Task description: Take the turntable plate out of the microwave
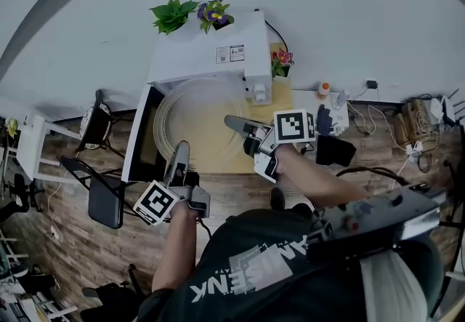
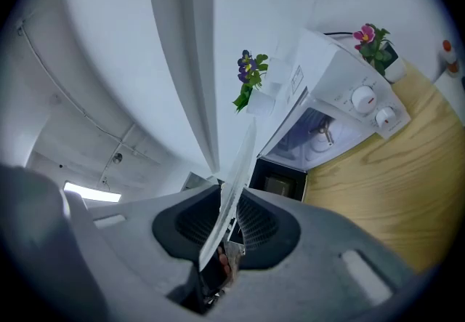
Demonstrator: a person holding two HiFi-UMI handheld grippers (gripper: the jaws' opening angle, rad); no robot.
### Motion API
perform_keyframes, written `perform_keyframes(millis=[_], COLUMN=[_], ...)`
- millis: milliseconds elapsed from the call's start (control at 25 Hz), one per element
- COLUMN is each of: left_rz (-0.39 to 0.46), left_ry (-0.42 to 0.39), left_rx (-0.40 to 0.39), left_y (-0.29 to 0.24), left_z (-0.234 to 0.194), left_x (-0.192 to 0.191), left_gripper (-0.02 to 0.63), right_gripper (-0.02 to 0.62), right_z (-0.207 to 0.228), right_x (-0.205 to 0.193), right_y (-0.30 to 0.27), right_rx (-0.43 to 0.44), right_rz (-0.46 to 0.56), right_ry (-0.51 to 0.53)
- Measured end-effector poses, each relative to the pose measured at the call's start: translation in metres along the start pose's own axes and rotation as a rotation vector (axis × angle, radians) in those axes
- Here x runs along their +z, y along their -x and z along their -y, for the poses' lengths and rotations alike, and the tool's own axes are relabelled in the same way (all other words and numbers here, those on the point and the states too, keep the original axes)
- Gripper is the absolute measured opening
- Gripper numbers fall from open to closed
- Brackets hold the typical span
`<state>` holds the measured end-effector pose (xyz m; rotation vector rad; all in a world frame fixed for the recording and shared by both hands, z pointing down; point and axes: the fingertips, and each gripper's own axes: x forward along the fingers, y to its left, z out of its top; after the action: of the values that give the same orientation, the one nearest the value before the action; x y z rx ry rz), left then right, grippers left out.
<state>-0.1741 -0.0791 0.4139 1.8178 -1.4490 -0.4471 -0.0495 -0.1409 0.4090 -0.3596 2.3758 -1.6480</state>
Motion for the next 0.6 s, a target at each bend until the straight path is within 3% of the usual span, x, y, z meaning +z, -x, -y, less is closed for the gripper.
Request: perform_keyframes(millis=[120, 240, 320, 440, 600], left_rz=[-0.023, -0.025, -0.037, -0.035, -0.053], left_ry=[-0.053, -0.027, -0.087, -0.034, -0.069], left_rx=[-0.012, -0.047, -0.018, -0.07, -0.059], left_y=[0.011, 0.023, 0.032, 0.032, 0.035], left_z=[0.006, 0.008, 0.002, 0.006, 0.004], left_x=[0.014, 0.022, 0.028, 0.03, 0.036], left_gripper=[0.112, 0.112, 0.11, 0.11, 0.11], right_gripper=[0.073, 0.072, 0.072, 0.074, 0.075], right_z=[-0.013, -0.025, -0.03, -0.034, -0.039], right_x=[-0.006, -0.016, -0.021, -0.023, -0.024], right_y=[-0.003, -0.011, -0.013, -0.016, -0.017], right_rx=[0.002, 0.001, -0.006, -0.016, -0.025], right_rz=[0.021, 0.032, 0.037, 0.052, 0.064], right_ry=[-0.003, -0.004, -0.001, 0.008, 0.028])
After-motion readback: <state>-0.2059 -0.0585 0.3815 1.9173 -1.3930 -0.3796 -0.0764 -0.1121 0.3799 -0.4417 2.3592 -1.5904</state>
